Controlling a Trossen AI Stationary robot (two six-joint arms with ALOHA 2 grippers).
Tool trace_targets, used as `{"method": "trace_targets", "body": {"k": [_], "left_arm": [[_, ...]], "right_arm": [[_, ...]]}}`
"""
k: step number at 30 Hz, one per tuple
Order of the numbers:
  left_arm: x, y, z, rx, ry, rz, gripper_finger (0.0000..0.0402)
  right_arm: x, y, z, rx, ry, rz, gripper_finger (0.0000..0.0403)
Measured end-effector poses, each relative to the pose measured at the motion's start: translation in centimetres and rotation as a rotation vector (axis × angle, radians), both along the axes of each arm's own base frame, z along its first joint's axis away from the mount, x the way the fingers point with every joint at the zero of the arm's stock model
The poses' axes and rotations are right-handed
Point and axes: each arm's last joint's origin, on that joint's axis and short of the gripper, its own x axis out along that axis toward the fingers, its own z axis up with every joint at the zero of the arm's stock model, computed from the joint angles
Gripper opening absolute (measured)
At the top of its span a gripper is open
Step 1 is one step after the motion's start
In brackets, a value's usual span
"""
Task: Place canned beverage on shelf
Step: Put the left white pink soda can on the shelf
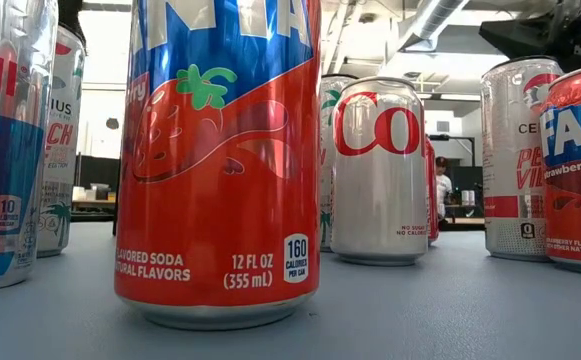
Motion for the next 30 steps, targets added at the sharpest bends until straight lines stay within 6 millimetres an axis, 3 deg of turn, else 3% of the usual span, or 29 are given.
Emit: {"method": "trace_targets", "body": {"k": [7,18,26,30], "left_arm": [[-0.1,0.6,0.2,-0.147,0.027,0.123,0.0343],[0.1,0.7,0.7,-0.264,0.099,0.095,0.0343],[1.6,0.3,6.2,-0.191,0.352,0.189,0.0343],[2.8,-0.3,9.6,-0.132,0.502,0.218,0.0343]], "right_arm": [[0.2,0.0,-0.7,-0.001,0.079,0.0,0.0],[0.3,0.0,-0.8,-0.01,0.092,-0.003,0.0],[0.2,-0.4,-0.8,0.028,0.091,-0.123,0.0003],[0.1,-0.6,0.4,0.052,0.106,-0.211,0.0012]]}}
